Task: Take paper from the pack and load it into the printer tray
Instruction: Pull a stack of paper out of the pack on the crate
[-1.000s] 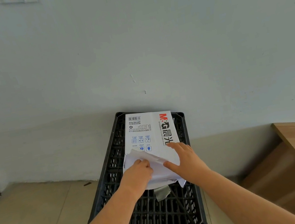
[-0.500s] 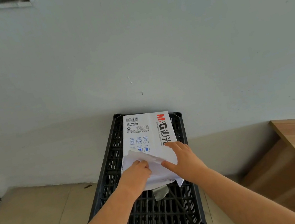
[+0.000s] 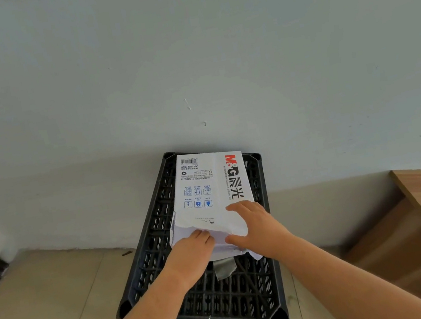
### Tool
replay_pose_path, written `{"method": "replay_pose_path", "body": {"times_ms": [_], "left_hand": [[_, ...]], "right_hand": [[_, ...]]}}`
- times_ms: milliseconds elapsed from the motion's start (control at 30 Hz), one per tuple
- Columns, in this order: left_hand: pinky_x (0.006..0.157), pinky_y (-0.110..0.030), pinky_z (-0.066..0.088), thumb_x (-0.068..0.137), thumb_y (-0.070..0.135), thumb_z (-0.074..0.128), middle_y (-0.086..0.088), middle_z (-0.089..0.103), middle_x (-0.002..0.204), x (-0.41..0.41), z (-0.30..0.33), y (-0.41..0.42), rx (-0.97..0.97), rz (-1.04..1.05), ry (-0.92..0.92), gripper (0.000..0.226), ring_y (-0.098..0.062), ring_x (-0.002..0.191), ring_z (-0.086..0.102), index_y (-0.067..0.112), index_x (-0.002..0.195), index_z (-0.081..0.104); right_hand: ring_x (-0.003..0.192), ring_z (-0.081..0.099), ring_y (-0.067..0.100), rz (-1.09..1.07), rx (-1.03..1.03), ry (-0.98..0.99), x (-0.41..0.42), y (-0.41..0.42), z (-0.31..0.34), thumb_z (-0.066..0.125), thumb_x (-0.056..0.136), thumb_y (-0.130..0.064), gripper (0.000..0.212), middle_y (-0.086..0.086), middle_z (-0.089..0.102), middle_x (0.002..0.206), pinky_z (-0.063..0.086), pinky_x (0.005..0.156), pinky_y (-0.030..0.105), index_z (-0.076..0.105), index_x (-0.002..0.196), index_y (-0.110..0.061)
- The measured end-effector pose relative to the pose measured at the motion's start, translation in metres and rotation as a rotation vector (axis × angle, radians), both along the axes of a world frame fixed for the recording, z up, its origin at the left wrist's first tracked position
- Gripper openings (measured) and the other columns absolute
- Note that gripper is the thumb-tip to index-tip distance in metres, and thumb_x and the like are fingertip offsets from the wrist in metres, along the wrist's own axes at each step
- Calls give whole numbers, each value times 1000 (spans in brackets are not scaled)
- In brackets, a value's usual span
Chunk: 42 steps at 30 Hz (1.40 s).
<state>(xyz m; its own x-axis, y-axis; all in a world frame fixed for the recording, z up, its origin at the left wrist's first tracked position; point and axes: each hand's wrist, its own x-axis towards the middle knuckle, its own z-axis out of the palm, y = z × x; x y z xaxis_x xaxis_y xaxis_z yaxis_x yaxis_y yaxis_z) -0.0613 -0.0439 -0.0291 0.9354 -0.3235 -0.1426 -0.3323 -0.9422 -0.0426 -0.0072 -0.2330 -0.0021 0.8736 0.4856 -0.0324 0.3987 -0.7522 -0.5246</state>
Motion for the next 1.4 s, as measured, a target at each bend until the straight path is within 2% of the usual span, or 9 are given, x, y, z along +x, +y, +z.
{"method": "replay_pose_path", "body": {"times_ms": [400,633,800,867,933,1033,1100,1267,1400], "left_hand": [[89,-34,48,94,6,47,-6,52,133,-33,11,-12,-67,93,-41,43,-20,120,50,10,136,41],[79,-36,50,94,4,45,-6,56,116,-55,13,-4,-87,11,-48,26,-23,102,54,10,117,53],[80,-38,52,96,8,43,-5,58,113,-75,16,3,-185,-8,-87,22,-23,98,57,12,114,55],[81,-39,53,96,9,43,-5,58,113,-83,16,6,-193,-23,-97,22,-23,96,59,12,114,56],[80,-39,53,97,10,42,-4,58,111,-91,15,8,-207,-27,-101,22,-23,95,60,12,114,56],[79,-37,52,98,13,41,-3,58,112,-104,16,9,-228,-47,-113,22,-22,95,59,13,114,56],[79,-35,52,100,18,39,-1,58,112,-111,19,10,-226,-78,-142,23,-20,95,58,14,114,56],[104,-26,36,97,36,45,13,49,123,-121,28,22,-633,72,-81,30,-6,116,42,20,121,55],[103,-36,39,95,41,49,1,47,130,-116,32,32,-1048,592,23,36,-17,119,46,20,123,52]], "right_hand": [[133,34,17,-73,45,44,-21,-14,-4,59,88,-48,54,-6,43,143,34,108,35,46,135,-25],[130,38,20,-307,61,116,-54,-25,-2,54,94,-43,44,-1,42,141,38,103,34,50,131,-22],[84,56,19,-515,42,238,-79,-24,3,48,97,-37,41,7,54,116,48,70,28,48,133,-17],[65,58,17,-598,112,373,-87,-22,5,48,97,-34,36,3,57,94,48,54,26,51,129,-18],[65,63,20,-698,250,514,-92,-21,5,51,95,-30,32,2,61,85,58,63,33,57,123,-16],[69,66,25,-807,474,663,-98,-20,2,57,93,-17,21,11,65,98,61,73,38,62,113,-10],[75,64,27,-846,672,773,-105,-19,4,58,91,-2,16,18,58,114,60,60,32,62,106,-5],[79,58,23,-859,838,815,-120,-22,13,56,89,10,14,19,54,115,55,43,21,65,94,0],[78,59,22,-859,877,813,-134,-25,16,55,90,10,19,17,56,109,56,47,21,65,105,4]]}}
